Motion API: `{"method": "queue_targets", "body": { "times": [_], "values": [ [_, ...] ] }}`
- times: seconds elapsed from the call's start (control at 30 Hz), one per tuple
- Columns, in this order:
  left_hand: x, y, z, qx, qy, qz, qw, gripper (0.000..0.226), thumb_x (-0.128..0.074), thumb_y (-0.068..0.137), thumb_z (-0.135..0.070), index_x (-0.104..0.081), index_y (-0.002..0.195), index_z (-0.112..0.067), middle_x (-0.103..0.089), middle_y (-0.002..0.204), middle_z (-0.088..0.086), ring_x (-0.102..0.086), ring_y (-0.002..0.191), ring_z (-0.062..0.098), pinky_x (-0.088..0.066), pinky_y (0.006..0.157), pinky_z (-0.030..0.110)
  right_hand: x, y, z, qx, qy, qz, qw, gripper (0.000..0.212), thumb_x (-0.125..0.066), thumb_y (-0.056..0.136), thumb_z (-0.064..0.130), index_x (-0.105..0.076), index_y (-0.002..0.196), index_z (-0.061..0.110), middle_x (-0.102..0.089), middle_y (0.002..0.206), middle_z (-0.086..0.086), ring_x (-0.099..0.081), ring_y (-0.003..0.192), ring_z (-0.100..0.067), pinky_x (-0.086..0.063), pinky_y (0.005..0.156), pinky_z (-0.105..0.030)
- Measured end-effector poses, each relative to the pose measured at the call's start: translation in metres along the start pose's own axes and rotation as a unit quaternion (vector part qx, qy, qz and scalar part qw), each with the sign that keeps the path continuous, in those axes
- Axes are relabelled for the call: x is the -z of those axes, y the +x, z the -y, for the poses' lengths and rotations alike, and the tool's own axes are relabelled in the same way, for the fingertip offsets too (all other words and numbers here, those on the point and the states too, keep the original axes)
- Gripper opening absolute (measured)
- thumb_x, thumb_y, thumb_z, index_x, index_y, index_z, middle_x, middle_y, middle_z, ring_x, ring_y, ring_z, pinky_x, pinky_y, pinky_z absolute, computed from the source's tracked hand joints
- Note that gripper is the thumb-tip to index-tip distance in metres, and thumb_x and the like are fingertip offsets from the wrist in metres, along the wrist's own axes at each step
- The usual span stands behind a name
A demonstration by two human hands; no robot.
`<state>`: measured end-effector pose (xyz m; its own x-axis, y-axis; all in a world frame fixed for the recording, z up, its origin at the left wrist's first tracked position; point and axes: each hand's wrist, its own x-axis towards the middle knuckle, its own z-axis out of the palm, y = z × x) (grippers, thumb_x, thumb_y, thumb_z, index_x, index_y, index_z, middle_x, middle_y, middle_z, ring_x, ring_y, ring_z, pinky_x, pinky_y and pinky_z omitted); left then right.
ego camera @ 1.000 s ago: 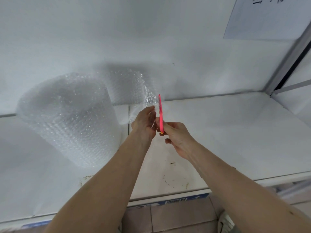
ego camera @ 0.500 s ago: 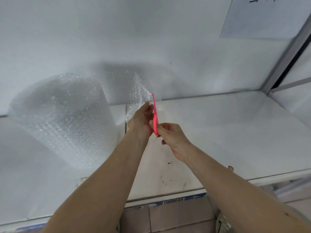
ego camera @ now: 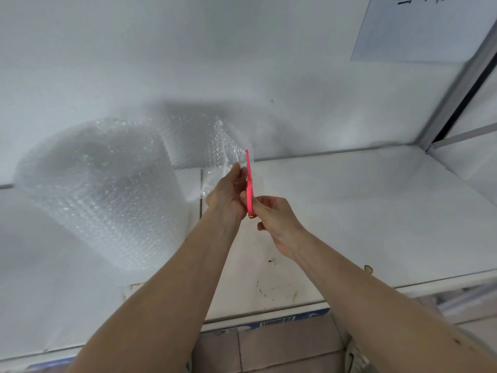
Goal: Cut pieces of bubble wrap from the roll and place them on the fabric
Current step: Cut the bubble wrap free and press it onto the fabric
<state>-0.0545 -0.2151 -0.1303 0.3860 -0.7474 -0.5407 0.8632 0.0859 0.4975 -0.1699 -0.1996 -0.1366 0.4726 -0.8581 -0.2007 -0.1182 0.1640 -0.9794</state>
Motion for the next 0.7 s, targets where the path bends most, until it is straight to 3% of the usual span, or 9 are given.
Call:
{"method": "queue_targets", "body": {
  "times": [0.17, 0.3, 0.5, 0.7],
  "values": [
    [0.003, 0.003, 0.001, 0.003, 0.030, 0.001, 1.000, 0.013, -0.073, 0.086, -0.016, -0.064, 0.082, -0.008, -0.063, 0.068, -0.001, -0.063, 0.051, 0.011, -0.051, 0.045, 0.021, 0.001, 0.001, 0.003, -0.017, 0.021, 0.007, 1.000, 0.039, -0.071, 0.082, 0.051, -0.066, 0.066, 0.016, -0.062, 0.072, 0.004, -0.054, 0.074, -0.012, -0.040, 0.068, -0.030],
    [0.005, 0.005, 0.001, 0.004, 0.076, -0.004, 0.997, 0.016, -0.076, 0.083, -0.022, -0.068, 0.091, -0.012, -0.066, 0.071, -0.004, -0.067, 0.062, 0.011, -0.052, 0.051, 0.023, 0.002, 0.002, 0.009, -0.023, 0.056, 0.004, 0.998, 0.051, -0.072, 0.081, 0.050, -0.074, 0.093, 0.001, -0.068, 0.087, -0.004, -0.056, 0.078, -0.014, -0.040, 0.070, -0.032],
    [0.007, 0.006, 0.000, 0.004, 0.052, 0.001, 0.999, 0.017, -0.076, 0.083, -0.020, -0.068, 0.095, -0.011, -0.065, 0.064, -0.005, -0.067, 0.057, 0.009, -0.051, 0.047, 0.021, 0.002, 0.001, 0.010, -0.020, 0.071, 0.010, 0.997, 0.039, -0.072, 0.083, 0.046, -0.070, 0.084, 0.007, -0.066, 0.086, -0.006, -0.055, 0.078, -0.015, -0.039, 0.068, -0.031],
    [0.006, 0.001, 0.003, 0.004, 0.050, 0.004, 0.999, 0.020, -0.074, 0.084, -0.017, -0.067, 0.100, -0.007, -0.069, 0.080, 0.002, -0.069, 0.054, 0.011, -0.052, 0.046, 0.020, 0.005, 0.004, 0.015, -0.028, 0.090, 0.002, 0.996, 0.036, -0.072, 0.081, 0.049, -0.069, 0.072, 0.014, -0.067, 0.084, -0.002, -0.056, 0.078, -0.016, -0.040, 0.069, -0.032]
  ]
}}
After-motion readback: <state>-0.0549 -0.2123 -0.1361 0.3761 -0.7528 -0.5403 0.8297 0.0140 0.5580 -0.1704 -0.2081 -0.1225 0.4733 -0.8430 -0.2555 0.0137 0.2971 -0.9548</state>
